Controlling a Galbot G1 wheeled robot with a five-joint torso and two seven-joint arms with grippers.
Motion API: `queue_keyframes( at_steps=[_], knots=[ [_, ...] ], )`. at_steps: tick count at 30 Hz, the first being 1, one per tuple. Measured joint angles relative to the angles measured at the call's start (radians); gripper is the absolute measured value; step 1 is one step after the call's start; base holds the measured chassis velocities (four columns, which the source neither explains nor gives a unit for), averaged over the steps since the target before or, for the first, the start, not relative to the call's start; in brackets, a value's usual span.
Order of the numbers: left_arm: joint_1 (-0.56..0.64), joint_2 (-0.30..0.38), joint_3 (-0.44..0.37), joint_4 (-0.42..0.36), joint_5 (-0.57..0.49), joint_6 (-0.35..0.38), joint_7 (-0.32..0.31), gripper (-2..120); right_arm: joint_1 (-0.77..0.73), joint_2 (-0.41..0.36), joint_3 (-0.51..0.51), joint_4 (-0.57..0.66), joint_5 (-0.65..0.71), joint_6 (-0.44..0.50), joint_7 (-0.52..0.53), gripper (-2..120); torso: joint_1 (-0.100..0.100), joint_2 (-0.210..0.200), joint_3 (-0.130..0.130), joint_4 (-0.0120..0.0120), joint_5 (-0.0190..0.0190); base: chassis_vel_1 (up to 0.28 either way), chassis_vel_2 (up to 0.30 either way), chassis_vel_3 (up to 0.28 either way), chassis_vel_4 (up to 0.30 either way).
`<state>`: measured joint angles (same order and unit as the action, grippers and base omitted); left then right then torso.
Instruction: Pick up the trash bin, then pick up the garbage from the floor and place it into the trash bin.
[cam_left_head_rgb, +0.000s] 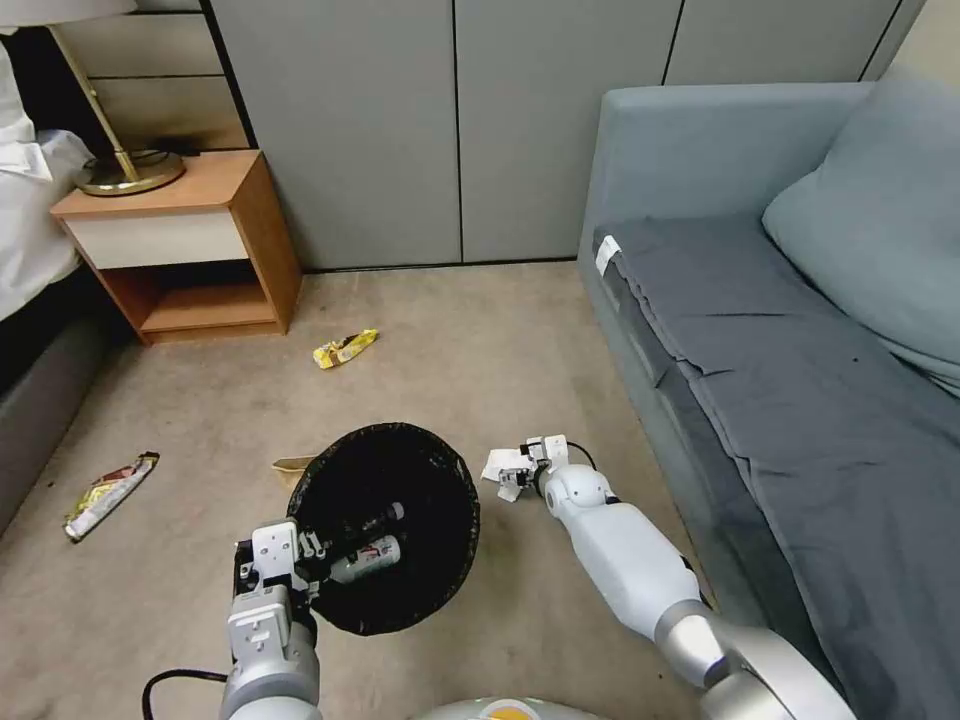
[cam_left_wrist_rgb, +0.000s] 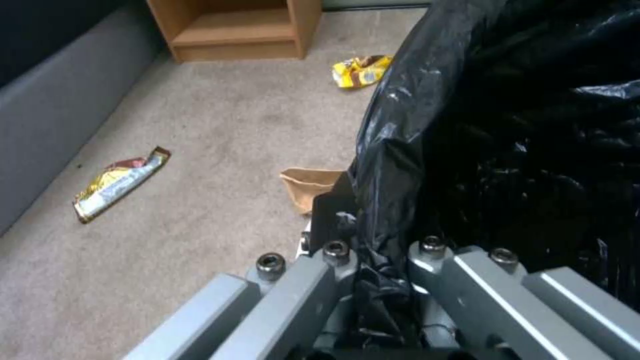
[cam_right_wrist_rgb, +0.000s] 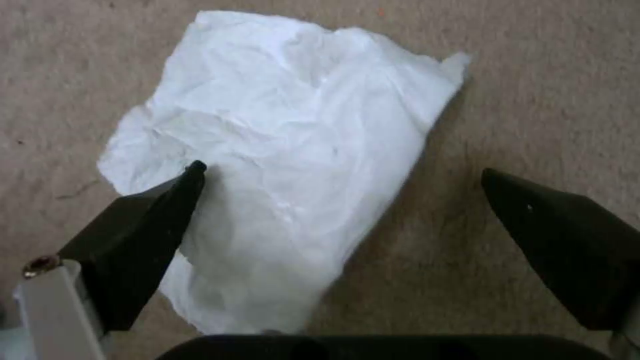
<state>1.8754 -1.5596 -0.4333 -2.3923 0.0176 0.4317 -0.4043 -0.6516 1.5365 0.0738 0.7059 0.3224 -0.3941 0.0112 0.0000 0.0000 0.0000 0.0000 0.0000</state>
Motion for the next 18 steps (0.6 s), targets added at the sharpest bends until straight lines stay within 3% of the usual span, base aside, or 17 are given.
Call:
queue_keyframes(
  at_steps=[8,13,18],
  knots=[
    [0.001,0.0,0.003,0.0,0.001,-0.002,0.0,1,0.0,0.005,0.016,-0.03,-0.032,0.026,-0.015,96,0.0,0.0,0.0,0.0,-0.0002,0.0,0.0,0.0,0.0],
    [0.001,-0.001,0.005,0.0,0.003,-0.003,0.0,1,-0.002,0.003,0.021,-0.032,-0.042,0.04,-0.024,84,0.0,0.0,0.0,-0.0006,-0.0009,0.0,0.0,0.0,0.0],
    [-0.002,-0.001,0.006,0.0,0.003,-0.003,0.0,1,-0.005,-0.001,0.025,-0.03,-0.045,0.05,-0.025,61,0.0,0.0,0.0,-0.0007,-0.0007,0.0,0.0,0.0,0.0]
  ],
)
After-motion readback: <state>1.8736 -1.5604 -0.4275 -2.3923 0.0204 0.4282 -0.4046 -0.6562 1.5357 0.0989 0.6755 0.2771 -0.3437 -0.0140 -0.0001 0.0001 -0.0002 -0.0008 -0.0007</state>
